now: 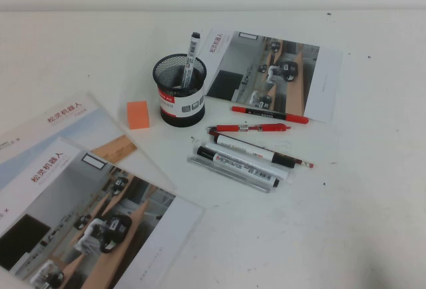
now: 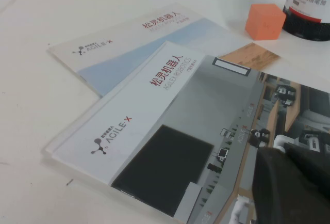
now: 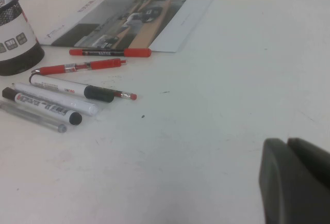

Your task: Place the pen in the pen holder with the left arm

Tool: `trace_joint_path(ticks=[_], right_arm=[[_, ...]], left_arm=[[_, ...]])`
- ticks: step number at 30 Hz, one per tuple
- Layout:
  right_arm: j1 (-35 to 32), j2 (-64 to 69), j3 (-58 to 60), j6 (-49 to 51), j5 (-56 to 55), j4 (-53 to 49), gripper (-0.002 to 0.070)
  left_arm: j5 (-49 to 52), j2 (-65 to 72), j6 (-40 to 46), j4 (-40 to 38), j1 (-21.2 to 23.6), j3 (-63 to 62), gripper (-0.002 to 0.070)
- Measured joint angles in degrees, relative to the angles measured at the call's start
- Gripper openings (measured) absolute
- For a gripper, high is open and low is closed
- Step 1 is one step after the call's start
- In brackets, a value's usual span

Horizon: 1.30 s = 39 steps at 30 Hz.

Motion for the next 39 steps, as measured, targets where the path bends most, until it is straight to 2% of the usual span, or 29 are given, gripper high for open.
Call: trace_joint_path(ticks=[39], right_arm=[[0.0,0.0,0.0,0.0,0.0,0.0,-0.0020]], left_arm=[[-1.8,0.0,0.0,0.8,0.0,0.1,-0.0001]])
